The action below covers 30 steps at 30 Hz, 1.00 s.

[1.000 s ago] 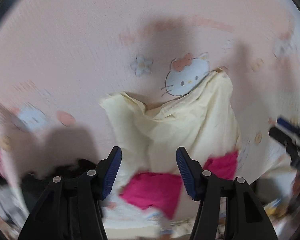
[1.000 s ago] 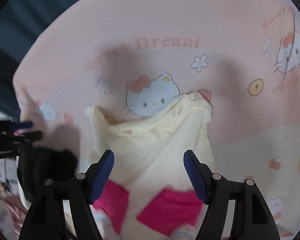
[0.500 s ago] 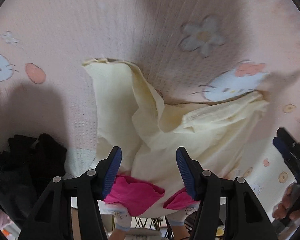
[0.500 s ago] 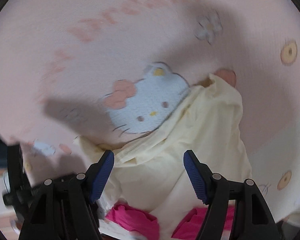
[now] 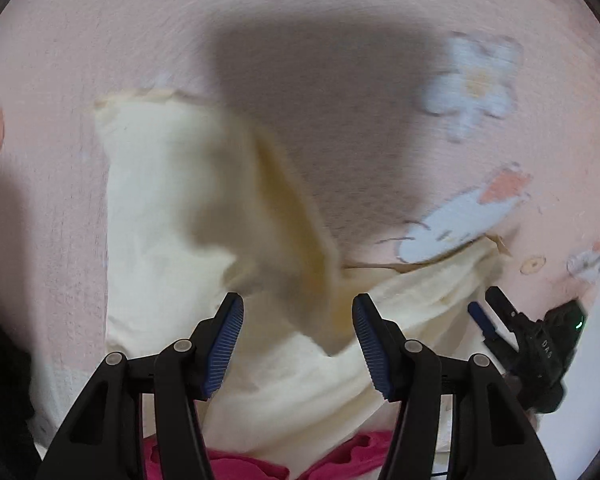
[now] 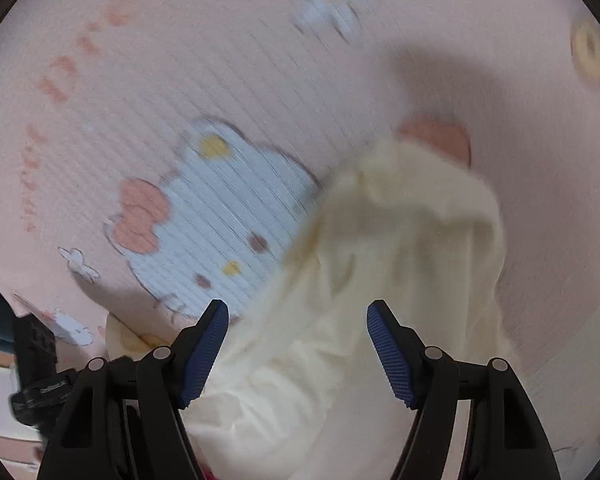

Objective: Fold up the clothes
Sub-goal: 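Grasp the cream shirt's collar end with both grippers and lift it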

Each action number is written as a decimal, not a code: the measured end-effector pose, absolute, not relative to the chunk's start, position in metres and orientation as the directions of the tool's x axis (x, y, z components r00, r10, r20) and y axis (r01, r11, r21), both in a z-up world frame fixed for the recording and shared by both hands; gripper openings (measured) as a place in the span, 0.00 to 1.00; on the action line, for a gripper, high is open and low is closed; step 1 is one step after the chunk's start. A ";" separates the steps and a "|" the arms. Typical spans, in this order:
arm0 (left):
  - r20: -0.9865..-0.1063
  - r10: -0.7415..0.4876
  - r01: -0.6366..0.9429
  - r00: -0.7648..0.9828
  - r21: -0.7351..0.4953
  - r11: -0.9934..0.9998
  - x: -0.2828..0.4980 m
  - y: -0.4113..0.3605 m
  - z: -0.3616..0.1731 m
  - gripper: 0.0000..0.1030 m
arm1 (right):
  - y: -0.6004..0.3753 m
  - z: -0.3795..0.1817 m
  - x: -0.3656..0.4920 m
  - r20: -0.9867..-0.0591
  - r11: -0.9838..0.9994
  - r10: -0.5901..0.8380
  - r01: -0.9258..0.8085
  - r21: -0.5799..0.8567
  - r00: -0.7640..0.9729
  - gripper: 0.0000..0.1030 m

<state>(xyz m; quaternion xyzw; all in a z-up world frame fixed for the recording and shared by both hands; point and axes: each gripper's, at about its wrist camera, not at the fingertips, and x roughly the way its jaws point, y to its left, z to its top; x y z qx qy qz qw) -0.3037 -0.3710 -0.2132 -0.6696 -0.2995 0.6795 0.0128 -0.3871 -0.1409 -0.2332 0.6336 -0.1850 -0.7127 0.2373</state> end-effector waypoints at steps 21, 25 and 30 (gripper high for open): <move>-0.896 0.392 0.468 -0.207 -0.443 -0.765 -0.295 -0.397 -0.241 0.17 | -0.153 -0.265 -0.405 -0.867 -0.882 -0.461 -0.010 0.471 -0.189 0.12; -0.914 0.369 0.434 -0.169 -0.406 -0.805 -0.285 -0.404 -0.245 0.18 | -0.135 -0.264 -0.391 -0.836 -0.847 -0.526 0.009 0.531 -0.155 0.10; -0.926 0.361 0.397 -0.110 -0.374 -0.838 -0.257 -0.405 -0.261 0.18 | -0.118 -0.263 -0.366 -0.862 -0.864 -0.498 0.140 0.484 -0.097 0.10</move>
